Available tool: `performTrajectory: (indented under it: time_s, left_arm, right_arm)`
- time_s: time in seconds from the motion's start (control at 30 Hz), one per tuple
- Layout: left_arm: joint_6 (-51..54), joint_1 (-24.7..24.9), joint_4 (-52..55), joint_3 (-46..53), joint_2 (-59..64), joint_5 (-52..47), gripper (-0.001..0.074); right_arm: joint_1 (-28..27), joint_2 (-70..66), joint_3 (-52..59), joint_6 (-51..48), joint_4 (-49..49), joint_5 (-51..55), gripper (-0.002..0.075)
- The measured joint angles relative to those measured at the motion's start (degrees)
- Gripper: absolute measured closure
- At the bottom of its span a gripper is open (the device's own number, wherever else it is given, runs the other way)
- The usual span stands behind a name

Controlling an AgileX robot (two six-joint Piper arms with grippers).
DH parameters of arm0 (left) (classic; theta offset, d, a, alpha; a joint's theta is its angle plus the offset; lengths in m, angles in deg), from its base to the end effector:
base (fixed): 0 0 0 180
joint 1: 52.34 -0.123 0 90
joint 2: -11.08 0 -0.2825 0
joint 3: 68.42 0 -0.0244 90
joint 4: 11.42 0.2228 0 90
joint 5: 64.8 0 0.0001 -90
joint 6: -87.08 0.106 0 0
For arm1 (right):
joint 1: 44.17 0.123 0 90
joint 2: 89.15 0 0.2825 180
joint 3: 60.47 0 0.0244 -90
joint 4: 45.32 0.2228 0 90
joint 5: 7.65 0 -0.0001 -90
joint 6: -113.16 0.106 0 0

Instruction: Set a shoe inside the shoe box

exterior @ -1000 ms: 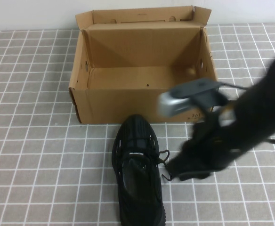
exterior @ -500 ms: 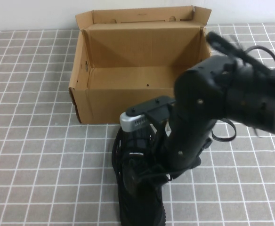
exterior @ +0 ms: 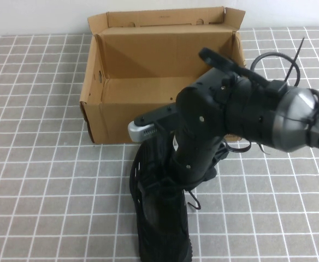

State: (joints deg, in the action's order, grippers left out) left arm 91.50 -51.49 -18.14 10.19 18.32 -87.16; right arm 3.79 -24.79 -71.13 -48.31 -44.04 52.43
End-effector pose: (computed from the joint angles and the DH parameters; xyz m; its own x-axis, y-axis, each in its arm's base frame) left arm 0.0408 -0.0053 0.1661 -0.3118 -0.0267 -0.9498 0.0474 0.9979 -0.0436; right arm 0.2469 0.2769 0.2412 -0.8560 -0.4591 -0.2375 -0.4921 0.8645 0.1024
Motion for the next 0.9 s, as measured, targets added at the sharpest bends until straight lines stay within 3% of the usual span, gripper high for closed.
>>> performTrajectory:
  time_s: [0.53,0.9]
  left_arm:
    - [0.0,0.0,0.0,0.0,0.0,0.0,0.0736]
    - [0.0,0.0,0.0,0.0,0.0,0.0,0.0736]
  right_arm:
    - [-1.0,-3.0,0.0,1.4,-0.9,-1.4,0.0331]
    - [-1.0,-3.3,-11.7,-2.1,0.2,10.1,0.0331]
